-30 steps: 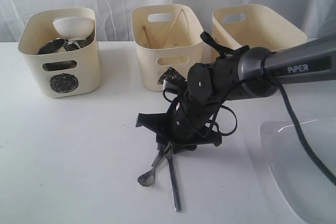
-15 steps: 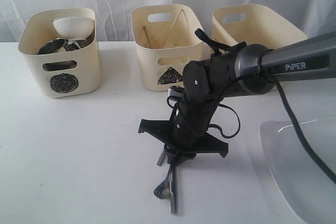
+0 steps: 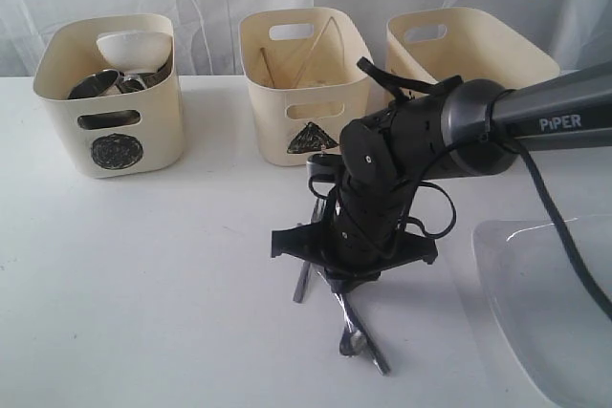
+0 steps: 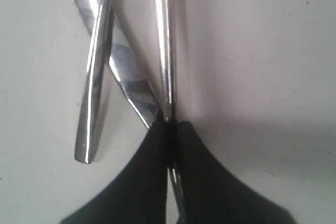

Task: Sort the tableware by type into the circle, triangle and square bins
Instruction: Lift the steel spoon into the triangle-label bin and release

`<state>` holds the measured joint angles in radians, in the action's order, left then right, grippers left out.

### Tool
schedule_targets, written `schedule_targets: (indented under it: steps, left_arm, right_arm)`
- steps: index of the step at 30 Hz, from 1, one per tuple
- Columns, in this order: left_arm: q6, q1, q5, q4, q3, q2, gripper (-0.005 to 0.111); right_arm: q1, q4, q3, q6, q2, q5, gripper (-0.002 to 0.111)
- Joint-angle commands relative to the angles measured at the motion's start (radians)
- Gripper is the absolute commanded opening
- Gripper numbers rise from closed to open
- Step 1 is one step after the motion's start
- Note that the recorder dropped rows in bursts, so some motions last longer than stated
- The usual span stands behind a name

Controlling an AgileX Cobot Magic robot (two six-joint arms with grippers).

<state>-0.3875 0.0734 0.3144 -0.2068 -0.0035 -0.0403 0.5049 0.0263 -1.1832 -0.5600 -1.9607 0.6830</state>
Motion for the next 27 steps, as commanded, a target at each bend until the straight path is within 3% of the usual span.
schedule_targets:
  steps: [1, 5, 16, 19, 21, 27]
  left_arm:
    - [-0.005, 0.005, 0.015, 0.005, 0.003, 0.005, 0.000]
    - [-0.005, 0.005, 0.015, 0.005, 0.003, 0.005, 0.000]
    - [-0.003, 0.005, 0.015, 0.005, 0.003, 0.005, 0.000]
    - [-0.003, 0.005, 0.015, 0.005, 0.003, 0.005, 0.000]
    - [-0.001, 0.005, 0.015, 0.005, 0.003, 0.005, 0.000]
    - [-0.001, 0.005, 0.015, 0.005, 0.003, 0.005, 0.000]
  right_arm:
    - [-0.008, -0.075, 0.019, 0.039, -0.007, 0.007, 0.000]
    - [-0.008, -0.155, 0.019, 0.042, 0.003, 0.007, 0.000]
    - [-0.008, -0.123, 0.017, 0.098, 0.217, -0.077, 0.000]
    - [-0.011, -0.120, 0.017, 0.087, 0.279, -0.288, 0.000]
    - [-0.040, -0.104, 0.017, 0.023, 0.312, -0.598, 0.000]
    - [-0.127, -0.095, 0.017, -0.058, 0.249, -1.191, 0.000]
